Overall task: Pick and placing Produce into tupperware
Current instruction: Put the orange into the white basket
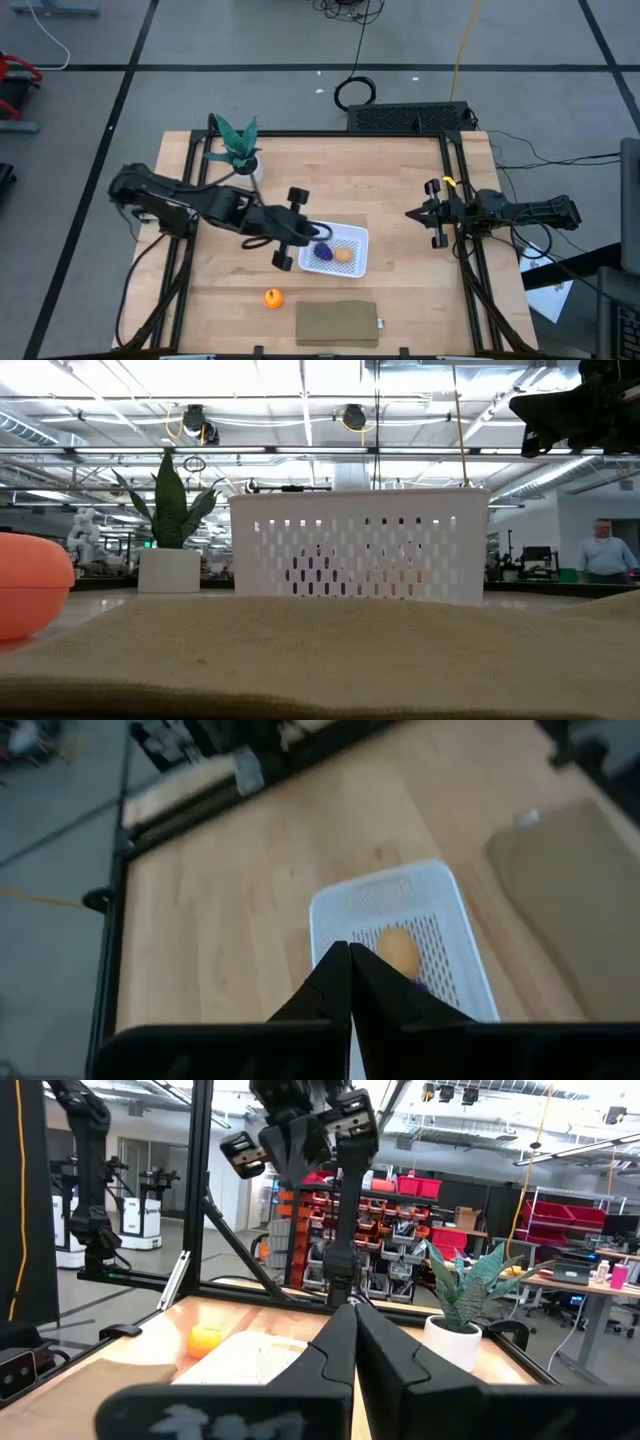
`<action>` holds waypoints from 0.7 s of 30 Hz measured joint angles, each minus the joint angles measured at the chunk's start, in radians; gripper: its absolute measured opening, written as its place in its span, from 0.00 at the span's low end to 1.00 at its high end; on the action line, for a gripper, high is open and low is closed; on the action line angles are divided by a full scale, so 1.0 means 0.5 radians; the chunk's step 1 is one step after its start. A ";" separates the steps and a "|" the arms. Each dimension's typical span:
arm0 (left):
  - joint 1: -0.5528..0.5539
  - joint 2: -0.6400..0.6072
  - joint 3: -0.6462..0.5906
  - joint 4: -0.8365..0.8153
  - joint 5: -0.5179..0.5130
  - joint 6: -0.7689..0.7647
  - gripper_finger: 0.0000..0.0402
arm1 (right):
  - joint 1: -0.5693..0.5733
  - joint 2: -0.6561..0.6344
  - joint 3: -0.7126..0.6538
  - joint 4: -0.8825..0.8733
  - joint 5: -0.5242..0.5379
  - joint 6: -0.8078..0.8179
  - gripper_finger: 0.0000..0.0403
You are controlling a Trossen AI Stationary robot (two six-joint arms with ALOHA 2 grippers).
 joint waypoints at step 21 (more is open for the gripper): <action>0.157 -0.925 -1.789 1.912 0.438 -0.103 0.00 | 0.000 0.003 0.000 -0.002 0.003 0.057 0.00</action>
